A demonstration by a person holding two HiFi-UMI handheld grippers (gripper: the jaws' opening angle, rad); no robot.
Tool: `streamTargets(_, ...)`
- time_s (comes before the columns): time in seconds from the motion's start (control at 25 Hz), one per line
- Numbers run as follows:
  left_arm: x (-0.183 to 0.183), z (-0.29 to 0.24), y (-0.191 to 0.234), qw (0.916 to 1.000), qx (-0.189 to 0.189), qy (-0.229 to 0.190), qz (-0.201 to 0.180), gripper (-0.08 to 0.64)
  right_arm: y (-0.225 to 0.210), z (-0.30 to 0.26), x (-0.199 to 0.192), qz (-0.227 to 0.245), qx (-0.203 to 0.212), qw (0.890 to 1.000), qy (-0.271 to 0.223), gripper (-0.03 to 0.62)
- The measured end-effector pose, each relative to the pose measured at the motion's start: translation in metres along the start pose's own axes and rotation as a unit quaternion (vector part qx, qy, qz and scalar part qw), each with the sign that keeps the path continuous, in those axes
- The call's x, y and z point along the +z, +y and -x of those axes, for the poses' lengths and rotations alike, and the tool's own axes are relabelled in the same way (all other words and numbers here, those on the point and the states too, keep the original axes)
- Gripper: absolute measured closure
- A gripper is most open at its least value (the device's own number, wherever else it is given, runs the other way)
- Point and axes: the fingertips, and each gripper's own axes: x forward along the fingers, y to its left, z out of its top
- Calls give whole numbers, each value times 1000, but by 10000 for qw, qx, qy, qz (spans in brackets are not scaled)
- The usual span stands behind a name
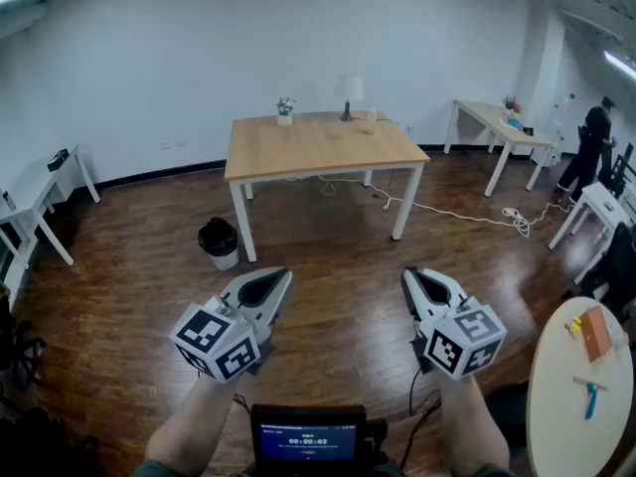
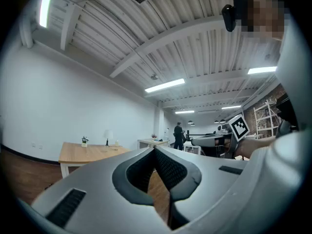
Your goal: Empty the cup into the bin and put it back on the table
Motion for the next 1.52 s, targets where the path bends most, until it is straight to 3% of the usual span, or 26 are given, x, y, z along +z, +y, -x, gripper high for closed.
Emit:
streamTargets(0.56, -22, -12, 30, 9991, -282, 172, 260, 569, 5, -32, -20, -143, -154, 9994, 291, 591)
streamTargets(1.04, -26, -83, 56, 9998, -36, 134, 113, 569, -66, -86, -9, -290, 163, 9994, 42, 591)
streamTargets(1.52, -38, -155, 79, 9992, 384, 71, -31, 569, -142, -128, -6, -134, 580, 9982, 4, 591)
